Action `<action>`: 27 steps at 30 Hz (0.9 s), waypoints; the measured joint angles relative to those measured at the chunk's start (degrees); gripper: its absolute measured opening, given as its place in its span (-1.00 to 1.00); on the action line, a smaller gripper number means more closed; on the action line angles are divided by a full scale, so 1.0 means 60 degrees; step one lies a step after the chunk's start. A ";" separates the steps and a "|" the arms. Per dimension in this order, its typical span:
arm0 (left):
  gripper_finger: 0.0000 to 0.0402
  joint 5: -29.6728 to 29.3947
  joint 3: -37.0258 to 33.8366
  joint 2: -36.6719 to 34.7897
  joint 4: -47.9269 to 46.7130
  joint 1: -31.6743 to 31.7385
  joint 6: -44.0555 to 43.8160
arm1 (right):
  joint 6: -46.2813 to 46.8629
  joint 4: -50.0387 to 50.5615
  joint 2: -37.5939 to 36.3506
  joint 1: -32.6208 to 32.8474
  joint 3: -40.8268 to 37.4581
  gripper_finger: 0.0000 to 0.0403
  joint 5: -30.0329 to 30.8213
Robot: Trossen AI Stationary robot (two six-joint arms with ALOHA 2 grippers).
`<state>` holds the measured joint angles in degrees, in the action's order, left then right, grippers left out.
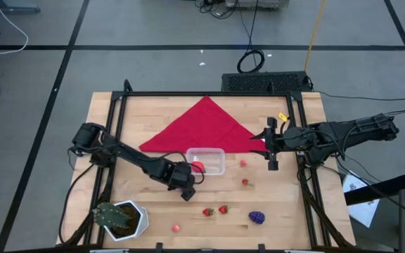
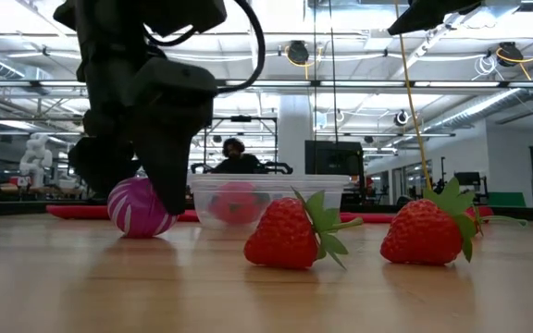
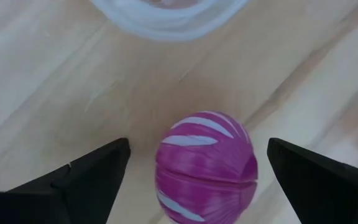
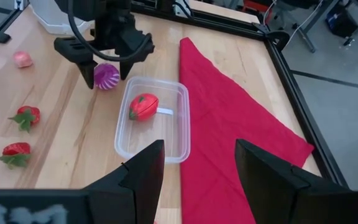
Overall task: Pick and placing Produce into tupperware
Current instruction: Put the red onion in the transparent bin
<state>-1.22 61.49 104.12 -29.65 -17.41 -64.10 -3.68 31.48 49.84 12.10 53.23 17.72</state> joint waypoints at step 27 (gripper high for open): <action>0.98 -0.0125 -0.0021 0.0011 -0.0059 0.0065 0.0813 | 0.0251 0.0004 0.0001 0.0000 0.0000 -0.07 0.0000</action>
<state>-1.97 61.36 104.18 -30.01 -17.02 -59.22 -2.17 31.51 49.84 12.10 53.23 17.72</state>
